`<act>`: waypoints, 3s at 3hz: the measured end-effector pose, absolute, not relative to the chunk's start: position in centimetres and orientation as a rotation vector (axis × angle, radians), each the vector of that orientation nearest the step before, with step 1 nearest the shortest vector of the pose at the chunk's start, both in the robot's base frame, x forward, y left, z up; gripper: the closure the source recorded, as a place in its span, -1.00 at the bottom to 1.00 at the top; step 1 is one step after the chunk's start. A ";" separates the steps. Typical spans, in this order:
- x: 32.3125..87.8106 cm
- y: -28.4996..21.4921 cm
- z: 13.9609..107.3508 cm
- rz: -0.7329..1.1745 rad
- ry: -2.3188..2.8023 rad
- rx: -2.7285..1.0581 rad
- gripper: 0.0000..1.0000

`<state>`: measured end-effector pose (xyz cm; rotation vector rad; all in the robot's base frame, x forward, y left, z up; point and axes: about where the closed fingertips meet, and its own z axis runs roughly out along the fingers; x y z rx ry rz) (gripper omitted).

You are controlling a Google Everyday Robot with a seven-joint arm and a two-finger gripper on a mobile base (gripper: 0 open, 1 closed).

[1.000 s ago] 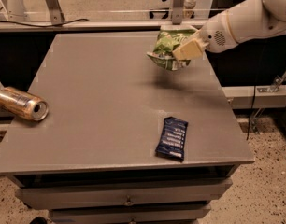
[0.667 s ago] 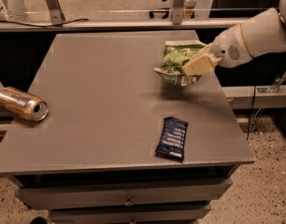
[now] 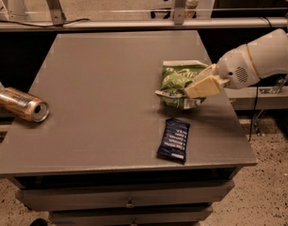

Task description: Move green jalapeno chip bag near rxbar blueberry

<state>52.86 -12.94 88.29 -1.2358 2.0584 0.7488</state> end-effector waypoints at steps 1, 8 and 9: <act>51.3 -12.5 87.7 0.779 2.058 -1.267 0.66; 53.2 -22.2 96.3 0.508 1.984 -1.210 -1.00; 53.3 -25.9 100.6 0.435 1.910 -1.163 -1.00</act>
Offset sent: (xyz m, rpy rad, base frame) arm -0.0384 0.0032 -0.0152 0.0087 0.0576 0.0543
